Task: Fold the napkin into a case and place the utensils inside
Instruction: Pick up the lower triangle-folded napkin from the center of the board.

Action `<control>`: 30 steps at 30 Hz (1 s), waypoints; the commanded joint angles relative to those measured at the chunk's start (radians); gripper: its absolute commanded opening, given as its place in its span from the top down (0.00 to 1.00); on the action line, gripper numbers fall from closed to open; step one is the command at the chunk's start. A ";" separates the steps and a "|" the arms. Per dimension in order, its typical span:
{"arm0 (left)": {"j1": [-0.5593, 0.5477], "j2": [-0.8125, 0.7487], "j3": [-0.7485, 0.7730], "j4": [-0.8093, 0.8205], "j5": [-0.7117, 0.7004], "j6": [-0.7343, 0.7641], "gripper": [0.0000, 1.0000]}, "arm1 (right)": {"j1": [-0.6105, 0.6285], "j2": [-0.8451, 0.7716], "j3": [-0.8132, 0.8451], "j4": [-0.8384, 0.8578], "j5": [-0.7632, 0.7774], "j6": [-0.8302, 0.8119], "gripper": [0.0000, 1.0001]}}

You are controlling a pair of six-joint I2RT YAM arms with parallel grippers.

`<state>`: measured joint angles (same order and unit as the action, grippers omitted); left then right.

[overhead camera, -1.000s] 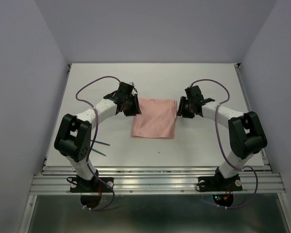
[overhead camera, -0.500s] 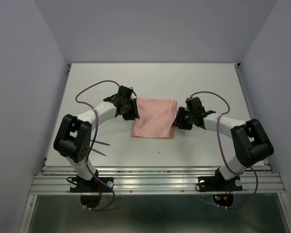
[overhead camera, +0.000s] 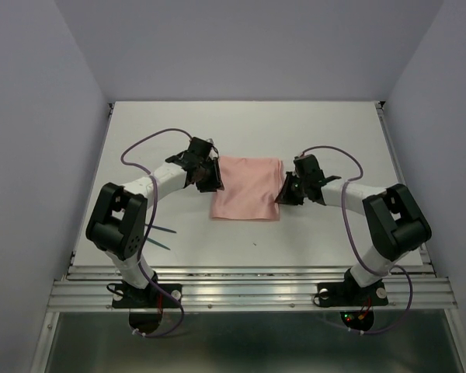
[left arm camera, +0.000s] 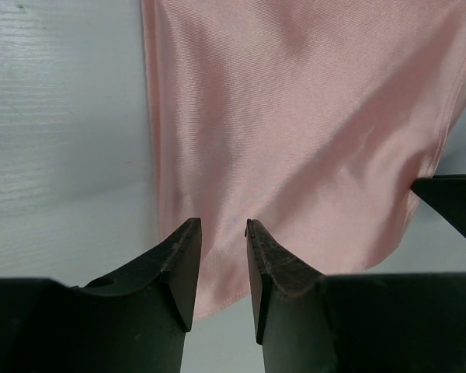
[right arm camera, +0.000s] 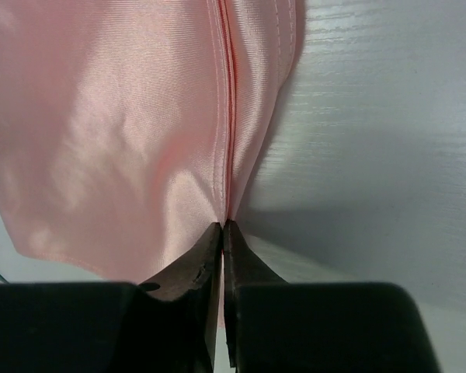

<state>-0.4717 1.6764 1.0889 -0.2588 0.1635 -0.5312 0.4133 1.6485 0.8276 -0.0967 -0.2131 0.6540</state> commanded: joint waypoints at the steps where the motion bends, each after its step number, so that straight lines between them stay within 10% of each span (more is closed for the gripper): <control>1: -0.005 0.017 0.014 0.015 0.002 0.013 0.60 | 0.005 -0.067 0.004 0.019 0.030 0.009 0.96; 20: -0.005 0.063 0.121 -0.043 -0.039 0.034 0.60 | 0.015 -0.184 -0.077 -0.094 0.130 0.009 0.98; 30: -0.007 0.069 0.170 -0.057 -0.035 0.033 0.60 | -0.017 -0.185 -0.032 -0.118 0.238 -0.040 0.48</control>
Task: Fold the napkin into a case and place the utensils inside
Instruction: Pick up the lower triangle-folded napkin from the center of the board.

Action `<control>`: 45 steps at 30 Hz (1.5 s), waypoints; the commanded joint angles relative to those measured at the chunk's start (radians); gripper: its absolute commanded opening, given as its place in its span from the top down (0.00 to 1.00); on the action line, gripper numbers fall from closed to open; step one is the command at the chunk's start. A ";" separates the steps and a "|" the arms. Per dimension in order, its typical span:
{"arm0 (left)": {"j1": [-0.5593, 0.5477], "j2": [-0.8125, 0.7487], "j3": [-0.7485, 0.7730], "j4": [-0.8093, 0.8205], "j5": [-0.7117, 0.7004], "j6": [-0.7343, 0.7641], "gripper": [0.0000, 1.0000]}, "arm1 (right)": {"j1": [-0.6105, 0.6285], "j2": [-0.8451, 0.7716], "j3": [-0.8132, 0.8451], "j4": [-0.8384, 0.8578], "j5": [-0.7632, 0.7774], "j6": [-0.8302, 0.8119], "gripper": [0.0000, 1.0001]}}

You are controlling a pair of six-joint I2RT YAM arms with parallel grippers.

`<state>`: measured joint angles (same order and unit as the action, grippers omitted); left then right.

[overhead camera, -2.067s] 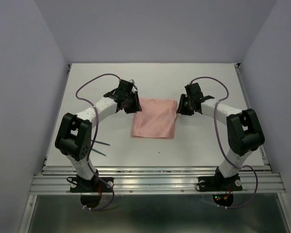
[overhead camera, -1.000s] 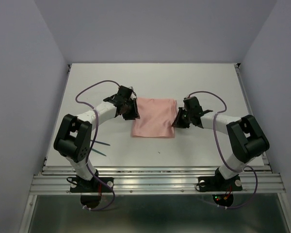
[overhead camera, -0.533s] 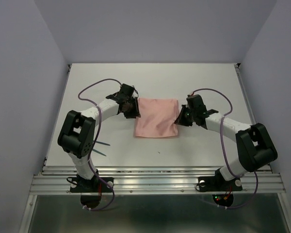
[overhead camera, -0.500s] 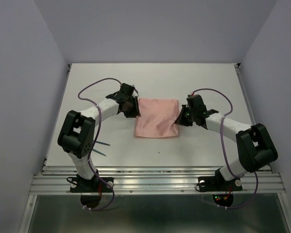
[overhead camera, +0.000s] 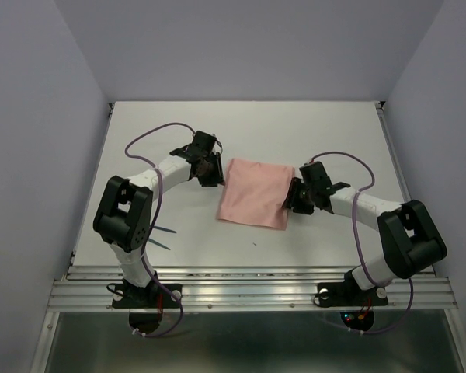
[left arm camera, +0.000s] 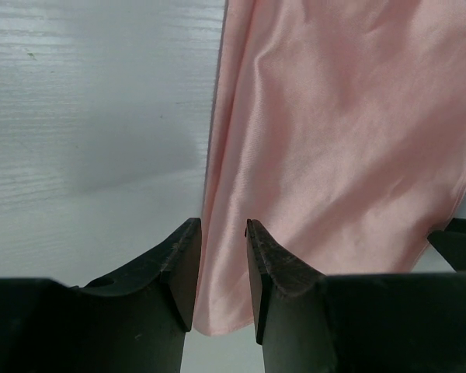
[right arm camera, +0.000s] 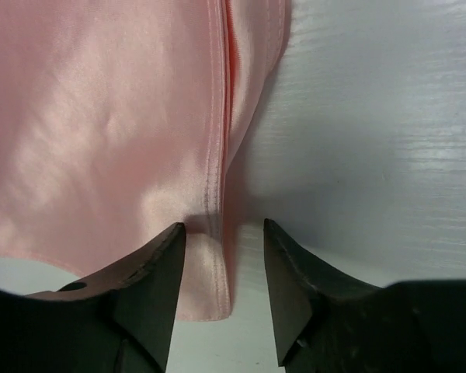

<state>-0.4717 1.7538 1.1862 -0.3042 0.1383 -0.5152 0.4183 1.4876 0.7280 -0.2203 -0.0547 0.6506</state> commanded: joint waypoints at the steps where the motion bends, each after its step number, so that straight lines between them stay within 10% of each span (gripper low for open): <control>1: -0.005 -0.008 0.081 -0.013 -0.011 0.017 0.60 | -0.033 -0.021 0.103 0.006 0.072 -0.042 0.47; 23: -0.018 0.220 0.369 -0.053 0.052 0.023 0.60 | -0.179 0.382 0.478 -0.011 0.013 -0.149 0.51; 34: -0.042 0.283 0.441 -0.049 0.104 0.009 0.60 | -0.179 0.436 0.518 0.010 0.003 -0.164 0.88; 45: -0.070 0.365 0.578 -0.053 0.129 -0.003 0.61 | -0.179 0.425 0.545 -0.004 -0.023 -0.164 0.99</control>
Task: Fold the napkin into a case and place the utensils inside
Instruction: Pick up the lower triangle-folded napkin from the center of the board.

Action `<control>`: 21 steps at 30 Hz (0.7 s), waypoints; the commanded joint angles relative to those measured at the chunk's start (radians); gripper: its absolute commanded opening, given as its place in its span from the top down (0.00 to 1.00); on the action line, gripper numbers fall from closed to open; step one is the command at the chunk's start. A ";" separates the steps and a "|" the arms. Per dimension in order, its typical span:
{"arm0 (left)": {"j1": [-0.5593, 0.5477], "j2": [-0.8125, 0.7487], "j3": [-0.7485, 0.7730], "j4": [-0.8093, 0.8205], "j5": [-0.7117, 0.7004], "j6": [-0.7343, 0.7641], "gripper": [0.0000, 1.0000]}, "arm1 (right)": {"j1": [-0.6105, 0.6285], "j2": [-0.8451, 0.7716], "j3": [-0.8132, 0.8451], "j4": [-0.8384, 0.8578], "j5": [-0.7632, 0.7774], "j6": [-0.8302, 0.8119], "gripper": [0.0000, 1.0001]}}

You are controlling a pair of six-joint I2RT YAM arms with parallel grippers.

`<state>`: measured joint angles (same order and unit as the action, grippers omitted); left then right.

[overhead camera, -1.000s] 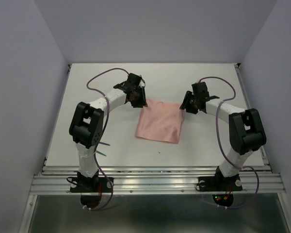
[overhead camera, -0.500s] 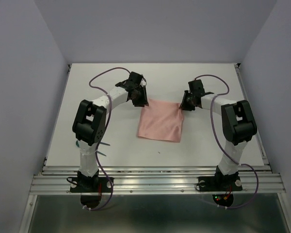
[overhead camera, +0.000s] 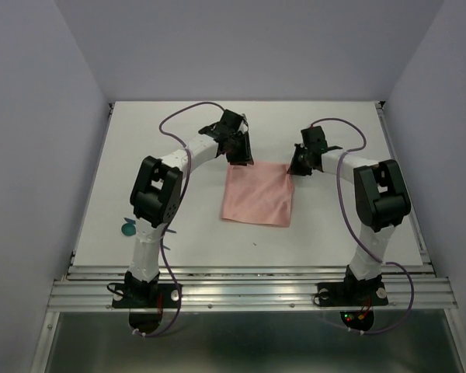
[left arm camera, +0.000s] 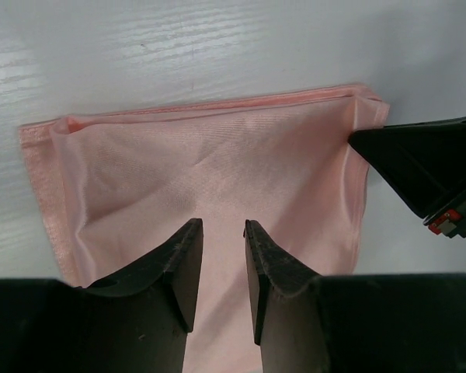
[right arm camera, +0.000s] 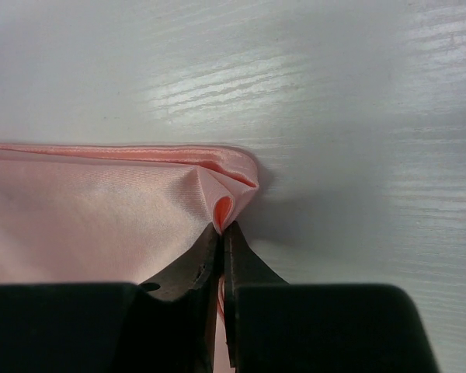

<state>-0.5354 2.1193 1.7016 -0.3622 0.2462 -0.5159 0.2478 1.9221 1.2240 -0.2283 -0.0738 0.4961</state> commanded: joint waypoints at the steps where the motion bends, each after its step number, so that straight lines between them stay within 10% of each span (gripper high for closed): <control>1: -0.009 0.008 0.069 0.012 0.031 -0.007 0.61 | -0.008 -0.011 0.057 -0.003 -0.001 -0.010 0.99; 5: -0.024 0.040 0.066 0.091 0.114 -0.042 0.68 | -0.008 -0.009 0.065 -0.006 0.002 -0.008 0.99; 9: -0.040 0.083 0.065 0.193 0.172 -0.088 1.00 | 0.001 0.002 0.075 -0.009 -0.004 -0.004 0.99; 21: -0.040 0.071 0.049 0.203 0.159 -0.070 1.00 | 0.001 0.008 0.083 -0.026 -0.014 -0.024 0.99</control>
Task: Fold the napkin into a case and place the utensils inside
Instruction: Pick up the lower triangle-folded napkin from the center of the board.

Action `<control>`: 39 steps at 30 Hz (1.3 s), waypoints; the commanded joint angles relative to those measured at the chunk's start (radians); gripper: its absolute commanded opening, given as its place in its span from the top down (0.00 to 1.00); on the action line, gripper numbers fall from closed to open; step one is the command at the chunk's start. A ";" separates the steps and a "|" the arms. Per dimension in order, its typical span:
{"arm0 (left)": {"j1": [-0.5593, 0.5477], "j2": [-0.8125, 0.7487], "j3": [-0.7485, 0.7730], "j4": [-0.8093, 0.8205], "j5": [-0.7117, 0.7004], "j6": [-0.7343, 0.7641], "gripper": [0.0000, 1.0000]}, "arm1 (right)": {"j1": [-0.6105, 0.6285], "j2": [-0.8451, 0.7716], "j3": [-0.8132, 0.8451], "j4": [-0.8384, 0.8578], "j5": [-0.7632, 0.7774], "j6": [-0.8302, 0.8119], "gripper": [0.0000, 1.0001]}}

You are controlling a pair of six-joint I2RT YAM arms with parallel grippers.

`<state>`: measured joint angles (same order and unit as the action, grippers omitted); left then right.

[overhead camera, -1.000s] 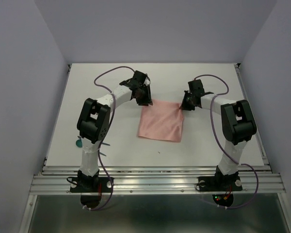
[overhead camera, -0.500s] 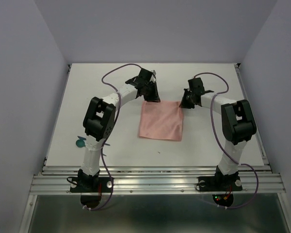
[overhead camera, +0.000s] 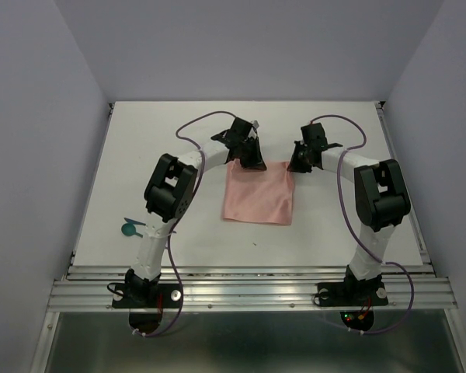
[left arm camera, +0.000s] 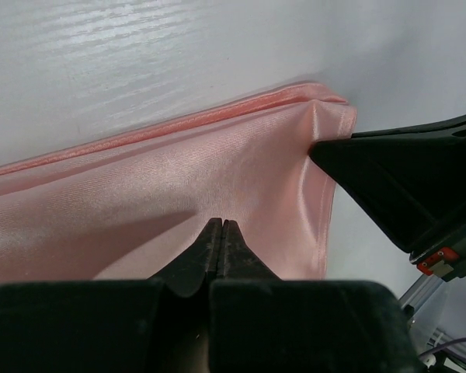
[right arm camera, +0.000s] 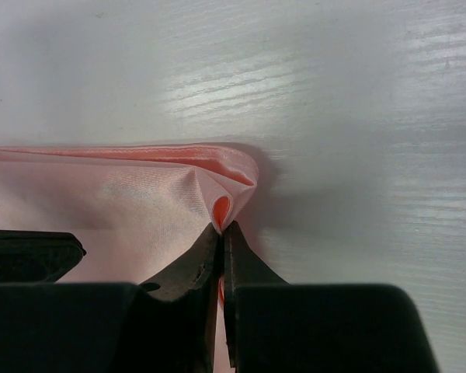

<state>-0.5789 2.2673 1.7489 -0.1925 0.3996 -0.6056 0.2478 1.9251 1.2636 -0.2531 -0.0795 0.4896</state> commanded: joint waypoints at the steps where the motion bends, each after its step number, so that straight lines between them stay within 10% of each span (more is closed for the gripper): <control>1: 0.004 -0.063 0.014 0.030 0.016 0.020 1.00 | 0.001 0.006 0.045 -0.002 -0.011 -0.019 0.99; 39: -0.047 0.230 0.290 0.053 0.062 -0.091 1.00 | 0.010 0.006 0.097 -0.089 0.018 -0.034 0.99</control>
<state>-0.6220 2.4950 1.9926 -0.1276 0.4858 -0.7078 0.2501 1.9396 1.3182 -0.3252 -0.0830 0.4667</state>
